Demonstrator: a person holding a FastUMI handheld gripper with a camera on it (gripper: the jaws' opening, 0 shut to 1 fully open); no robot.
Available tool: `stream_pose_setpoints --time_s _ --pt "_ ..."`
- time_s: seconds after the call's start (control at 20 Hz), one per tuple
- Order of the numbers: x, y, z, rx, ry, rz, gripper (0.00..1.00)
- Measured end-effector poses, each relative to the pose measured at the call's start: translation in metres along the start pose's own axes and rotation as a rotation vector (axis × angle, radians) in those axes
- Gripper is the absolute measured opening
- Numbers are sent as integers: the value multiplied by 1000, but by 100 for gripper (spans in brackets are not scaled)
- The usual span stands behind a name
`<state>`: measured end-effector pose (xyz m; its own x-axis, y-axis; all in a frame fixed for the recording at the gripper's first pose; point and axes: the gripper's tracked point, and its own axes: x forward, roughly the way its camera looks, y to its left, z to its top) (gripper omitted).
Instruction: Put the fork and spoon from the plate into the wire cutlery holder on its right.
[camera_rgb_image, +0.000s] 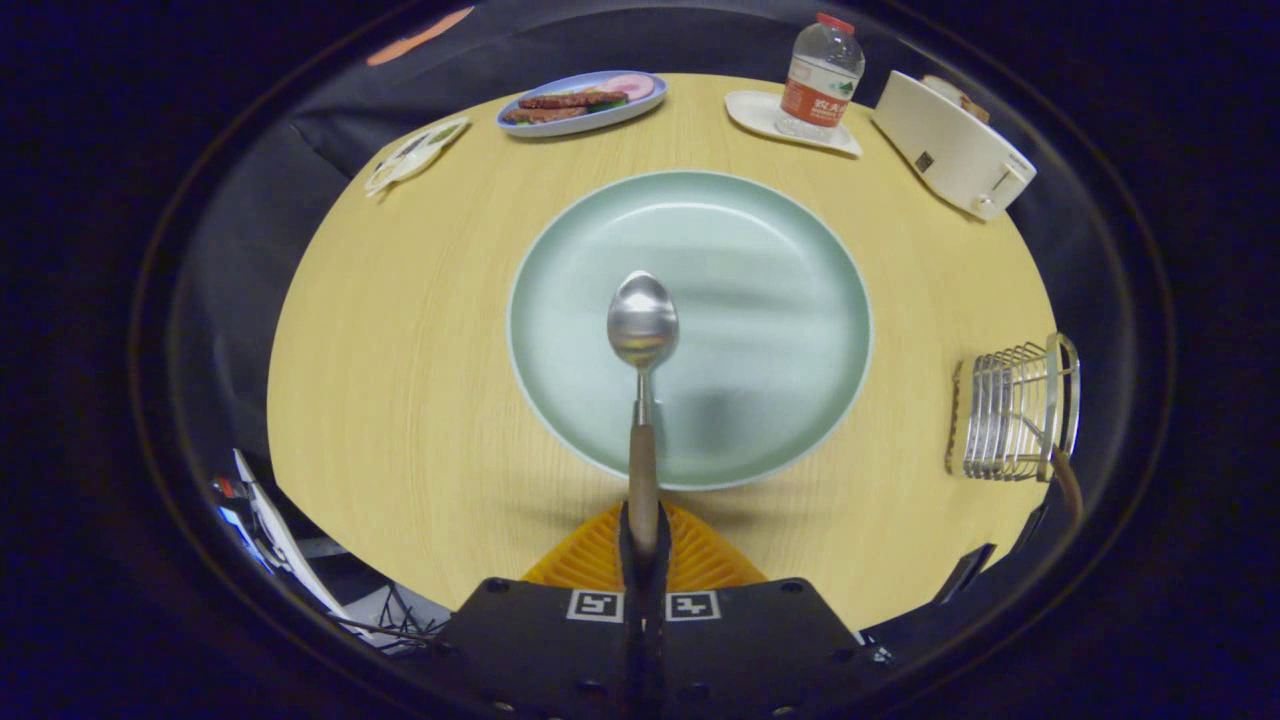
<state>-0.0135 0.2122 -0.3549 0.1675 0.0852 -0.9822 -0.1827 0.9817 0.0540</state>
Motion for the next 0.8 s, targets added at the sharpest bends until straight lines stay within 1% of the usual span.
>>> stream_pose_setpoints --time_s 0.15,0.4,0.65,0.8 --pt "-15 -7 1 0 -5 18 1" --pt "-55 -25 2 44 -19 68 0" --pt "-109 -68 9 61 -53 83 1" --pt "-142 -108 14 70 -67 63 1"
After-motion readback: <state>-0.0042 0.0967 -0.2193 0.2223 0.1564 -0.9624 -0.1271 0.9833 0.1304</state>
